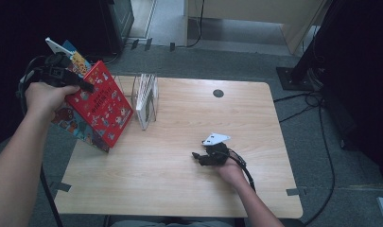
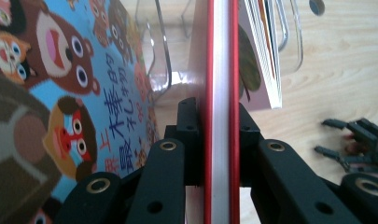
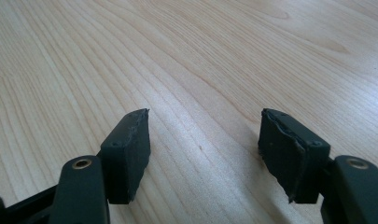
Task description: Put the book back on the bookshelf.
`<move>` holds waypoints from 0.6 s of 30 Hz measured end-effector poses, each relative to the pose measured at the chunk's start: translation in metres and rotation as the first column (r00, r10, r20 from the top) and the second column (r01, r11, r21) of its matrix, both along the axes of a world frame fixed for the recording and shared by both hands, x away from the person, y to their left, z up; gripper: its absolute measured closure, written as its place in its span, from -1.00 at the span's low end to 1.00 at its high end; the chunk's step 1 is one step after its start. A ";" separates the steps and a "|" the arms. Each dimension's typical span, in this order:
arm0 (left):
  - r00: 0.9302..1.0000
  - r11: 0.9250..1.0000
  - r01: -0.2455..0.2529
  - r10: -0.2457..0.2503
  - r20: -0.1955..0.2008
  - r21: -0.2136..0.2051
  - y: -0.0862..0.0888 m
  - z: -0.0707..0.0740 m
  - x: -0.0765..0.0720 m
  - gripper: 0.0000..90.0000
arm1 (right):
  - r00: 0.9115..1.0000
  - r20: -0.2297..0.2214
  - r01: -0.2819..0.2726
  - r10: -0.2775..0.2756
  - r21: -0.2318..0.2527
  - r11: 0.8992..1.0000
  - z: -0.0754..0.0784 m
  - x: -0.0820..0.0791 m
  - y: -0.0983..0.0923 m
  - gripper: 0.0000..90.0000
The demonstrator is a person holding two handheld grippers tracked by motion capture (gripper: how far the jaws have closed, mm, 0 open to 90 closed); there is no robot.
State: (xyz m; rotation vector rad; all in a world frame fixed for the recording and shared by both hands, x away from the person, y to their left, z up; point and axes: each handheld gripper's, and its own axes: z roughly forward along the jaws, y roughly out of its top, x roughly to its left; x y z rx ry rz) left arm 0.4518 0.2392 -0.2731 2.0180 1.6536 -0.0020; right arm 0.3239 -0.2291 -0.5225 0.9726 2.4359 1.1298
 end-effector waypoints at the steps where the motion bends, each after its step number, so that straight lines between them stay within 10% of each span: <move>1: 1.000 1.000 -0.007 0.007 0.001 -0.002 0.000 0.000 0.001 0.76 | 1.000 0.000 0.001 -0.001 0.000 1.000 0.000 0.000 0.000 -0.25; 18: 0.999 0.999 -0.030 0.030 0.013 -0.017 -0.014 -0.017 0.019 0.76 | 1.000 0.001 -0.003 0.003 -0.001 1.000 0.000 -0.001 0.000 -0.23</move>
